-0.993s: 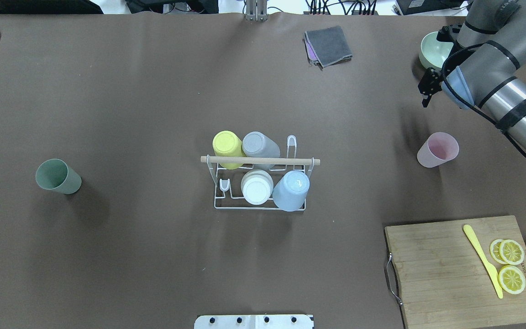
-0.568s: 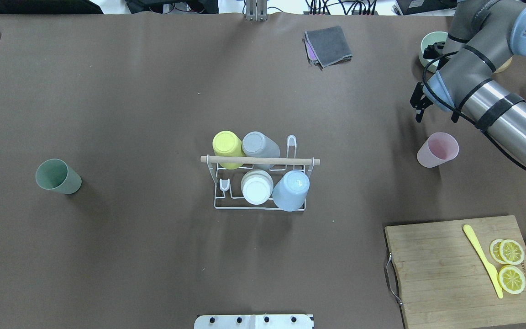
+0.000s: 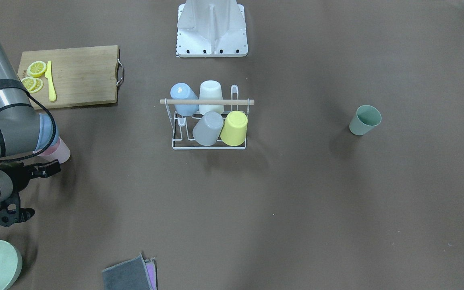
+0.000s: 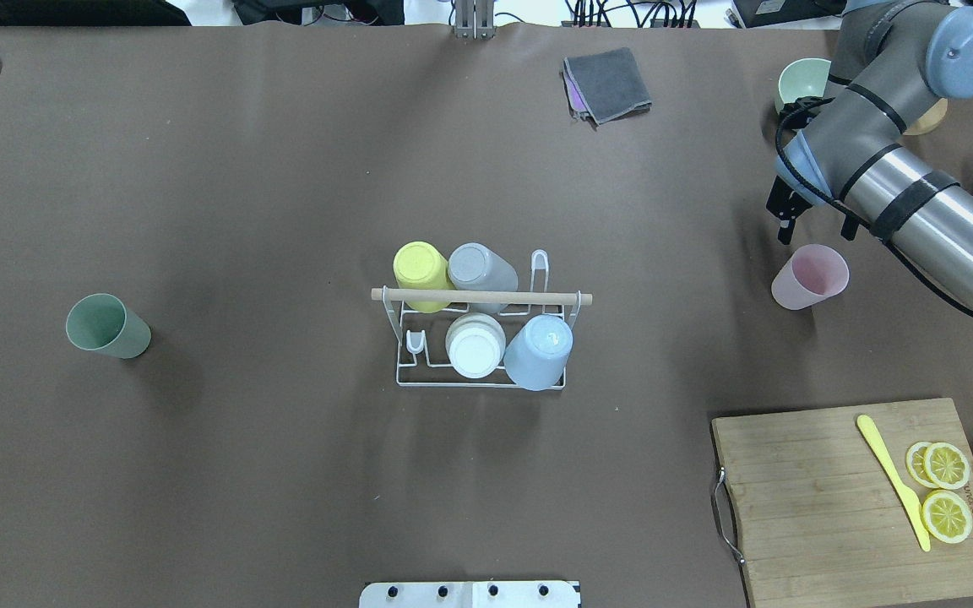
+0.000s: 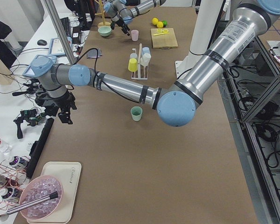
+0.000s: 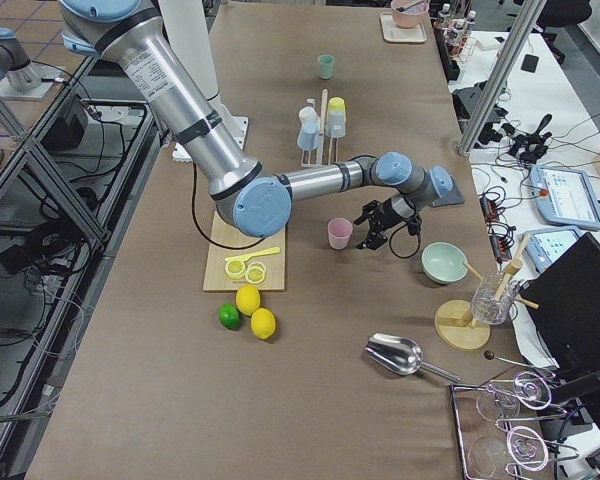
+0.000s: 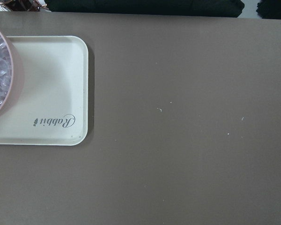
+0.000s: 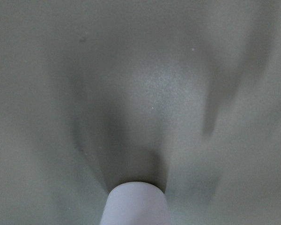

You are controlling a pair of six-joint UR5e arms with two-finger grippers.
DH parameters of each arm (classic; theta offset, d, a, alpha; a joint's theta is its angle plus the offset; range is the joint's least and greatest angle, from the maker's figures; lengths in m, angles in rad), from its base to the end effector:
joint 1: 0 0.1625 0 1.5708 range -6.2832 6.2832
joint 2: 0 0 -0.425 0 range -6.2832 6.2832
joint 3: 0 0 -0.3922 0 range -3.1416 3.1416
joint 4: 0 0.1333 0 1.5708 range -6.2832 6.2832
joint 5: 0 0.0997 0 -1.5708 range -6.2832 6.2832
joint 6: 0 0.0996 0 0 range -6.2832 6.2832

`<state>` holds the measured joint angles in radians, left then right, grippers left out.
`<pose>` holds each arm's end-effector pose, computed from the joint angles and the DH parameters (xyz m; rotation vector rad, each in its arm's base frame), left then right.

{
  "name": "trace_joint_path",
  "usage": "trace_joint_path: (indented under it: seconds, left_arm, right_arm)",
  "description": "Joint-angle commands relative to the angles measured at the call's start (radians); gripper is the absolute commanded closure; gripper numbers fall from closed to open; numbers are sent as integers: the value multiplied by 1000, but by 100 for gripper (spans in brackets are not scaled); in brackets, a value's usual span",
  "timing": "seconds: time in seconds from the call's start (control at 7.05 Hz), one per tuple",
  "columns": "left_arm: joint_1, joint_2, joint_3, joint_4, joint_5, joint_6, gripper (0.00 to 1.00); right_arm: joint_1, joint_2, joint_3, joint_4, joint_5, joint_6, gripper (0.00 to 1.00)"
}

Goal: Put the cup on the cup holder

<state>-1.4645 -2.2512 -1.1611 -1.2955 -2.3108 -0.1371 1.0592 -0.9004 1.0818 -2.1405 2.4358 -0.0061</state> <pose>0.0132 -0.7475 0.4620 -0.0942 0.7340 -0.0311 -0.3012 -0.6539 0.5223 -0.5674 -0.7381 -0.3121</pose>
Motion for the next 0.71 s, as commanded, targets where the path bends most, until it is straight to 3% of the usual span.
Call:
trace_joint_path:
  seconds: [0.0,0.14,0.43,0.57]
  left_arm:
    - [96,-19,21,61,7,-40,3]
    - [134,-19,21,80,-5,-47,3]
    - [161,-42,20,209,-140,-47,3]
    - [189,-65,18,272,-144,-44,3]
  right_arm:
    - [-7,18,-48,-13,2,-21,2]
    - [-14,20,-51,-13,11,-21,2]
    - [-27,34,-72,-16,17,-17,3]
    - [-34,49,-97,-45,41,-20,5]
